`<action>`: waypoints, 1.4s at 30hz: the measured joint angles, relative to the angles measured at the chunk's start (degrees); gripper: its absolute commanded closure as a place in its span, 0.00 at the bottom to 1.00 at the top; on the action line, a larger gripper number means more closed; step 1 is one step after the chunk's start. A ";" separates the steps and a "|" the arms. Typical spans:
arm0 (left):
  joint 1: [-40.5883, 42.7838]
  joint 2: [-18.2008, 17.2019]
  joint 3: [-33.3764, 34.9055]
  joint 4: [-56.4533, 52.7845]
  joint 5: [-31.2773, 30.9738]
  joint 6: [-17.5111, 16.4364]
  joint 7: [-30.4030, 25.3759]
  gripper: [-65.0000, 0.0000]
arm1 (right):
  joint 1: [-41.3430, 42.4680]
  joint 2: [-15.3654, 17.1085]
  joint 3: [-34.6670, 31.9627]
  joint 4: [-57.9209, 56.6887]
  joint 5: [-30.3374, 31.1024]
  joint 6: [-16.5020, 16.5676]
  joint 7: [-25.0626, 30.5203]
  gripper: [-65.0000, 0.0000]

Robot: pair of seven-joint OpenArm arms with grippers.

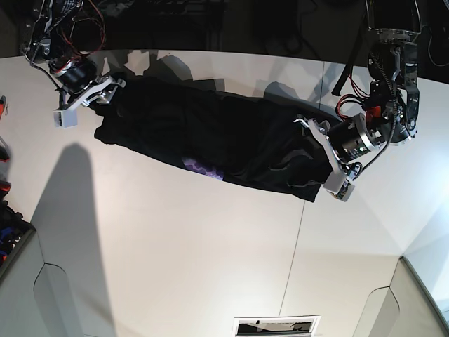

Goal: Layout the t-shirt on the table in an organized manner, then fold the t-shirt properly

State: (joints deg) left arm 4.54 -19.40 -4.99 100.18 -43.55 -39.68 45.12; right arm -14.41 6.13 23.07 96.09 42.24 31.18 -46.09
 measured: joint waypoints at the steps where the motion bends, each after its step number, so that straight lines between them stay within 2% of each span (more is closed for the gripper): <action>1: 0.26 0.02 0.00 0.00 1.44 -0.02 0.11 0.42 | 0.11 -0.07 -0.96 0.00 0.00 0.02 0.02 0.36; 11: 0.52 0.02 0.09 -10.29 3.85 0.00 -2.60 0.42 | 0.31 -2.71 -3.28 0.00 -1.33 0.00 0.63 0.38; 12: 0.52 0.02 0.09 -11.26 3.82 0.00 -3.10 0.42 | 0.31 -2.69 -3.30 0.00 -1.33 0.00 0.66 0.45; 13: 0.52 0.02 0.04 -12.13 3.85 0.00 -3.17 0.42 | 0.31 -2.69 -3.30 0.00 -1.36 0.02 1.05 0.56; 16: 0.55 0.04 0.07 -13.44 3.89 0.00 -3.17 0.42 | 0.31 -2.67 -3.30 0.00 -1.75 -0.04 1.49 0.97; 17: 0.55 0.04 0.07 -13.51 3.85 0.00 -3.19 0.42 | 0.31 -2.67 -3.30 0.00 -1.97 -0.04 1.60 1.00; 23: 0.55 0.04 0.07 -12.96 0.90 0.00 -3.06 0.42 | 0.76 -1.97 -2.32 0.00 -5.84 0.04 3.61 1.00; 28: 0.52 0.02 0.04 -8.39 -1.90 0.04 -1.84 0.42 | 1.40 1.62 1.86 0.00 -6.54 0.13 3.65 1.00; 29: 0.50 0.02 0.07 -8.07 -1.92 0.02 -1.84 0.42 | 1.36 2.43 2.43 0.00 -6.56 0.13 3.61 0.89; 31: 0.50 0.04 0.07 -7.91 -1.92 0.02 -1.84 0.42 | 1.22 3.54 2.71 0.00 -5.68 -0.02 3.72 0.49; 32: 0.50 0.04 0.07 -7.91 -1.86 0.02 -1.84 0.42 | 1.25 3.72 2.71 0.00 -5.20 -0.04 3.67 0.35; 33: 0.52 0.04 0.07 -7.91 -1.84 0.02 -1.84 0.42 | 1.27 3.69 2.69 0.00 -5.18 -0.07 3.63 0.30; 37: 0.52 0.02 0.04 -7.91 -0.79 0.02 -1.81 0.42 | 1.25 3.72 2.84 0.00 -4.92 0.02 2.75 0.31; 42: 0.52 0.04 0.07 -7.91 0.59 0.02 -1.68 0.42 | 1.25 3.87 7.32 0.35 -4.50 0.09 2.47 0.31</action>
State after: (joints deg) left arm 5.06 -19.35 -4.93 92.27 -42.96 -39.66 43.44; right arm -13.17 10.00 30.39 96.44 37.74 31.27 -43.62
